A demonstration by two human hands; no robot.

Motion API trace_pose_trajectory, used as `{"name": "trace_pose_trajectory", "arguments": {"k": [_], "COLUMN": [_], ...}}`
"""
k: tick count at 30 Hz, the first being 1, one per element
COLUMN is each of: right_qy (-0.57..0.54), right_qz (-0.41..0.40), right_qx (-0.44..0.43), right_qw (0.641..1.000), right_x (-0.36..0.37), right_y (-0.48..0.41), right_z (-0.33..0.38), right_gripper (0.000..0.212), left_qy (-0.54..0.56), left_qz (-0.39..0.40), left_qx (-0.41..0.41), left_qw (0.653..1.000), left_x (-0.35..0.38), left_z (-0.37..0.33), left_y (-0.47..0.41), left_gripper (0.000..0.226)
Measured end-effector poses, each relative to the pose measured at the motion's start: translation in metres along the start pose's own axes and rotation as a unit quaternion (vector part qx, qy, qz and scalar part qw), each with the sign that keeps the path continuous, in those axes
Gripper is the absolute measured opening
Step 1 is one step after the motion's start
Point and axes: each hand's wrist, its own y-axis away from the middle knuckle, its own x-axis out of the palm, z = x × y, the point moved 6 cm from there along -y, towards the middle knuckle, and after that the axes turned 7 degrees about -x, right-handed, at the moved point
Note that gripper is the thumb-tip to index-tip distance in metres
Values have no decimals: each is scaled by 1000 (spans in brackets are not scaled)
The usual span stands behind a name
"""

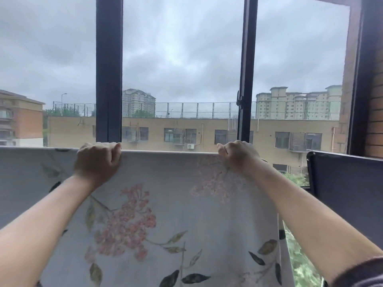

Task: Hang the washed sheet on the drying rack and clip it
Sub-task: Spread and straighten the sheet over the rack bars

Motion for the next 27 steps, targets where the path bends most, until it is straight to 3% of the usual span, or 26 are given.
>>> {"name": "trace_pose_trajectory", "arguments": {"k": [6,9,14,17,21,27], "right_qy": [8,36,47,53,65,64], "right_qz": [-43,-76,-93,-95,-87,-71], "right_qx": [-43,-22,14,34,49,30], "right_qw": [998,996,994,993,993,995], "right_x": [10,17,21,20,23,25], "right_y": [-33,-53,-55,-57,-58,-69], "right_z": [129,181,191,189,186,217], "right_gripper": [52,56,57,65,58,56], "left_qy": [31,46,58,48,17,14], "left_qz": [7,24,2,4,4,-25], "left_qx": [45,68,99,61,12,13], "left_qw": [998,996,993,997,1000,1000], "left_x": [4,1,-9,-13,-14,-12], "left_z": [-4,-1,50,102,167,177], "left_y": [-2,-3,-3,-8,-14,-16], "left_gripper": [56,54,51,51,52,56]}}
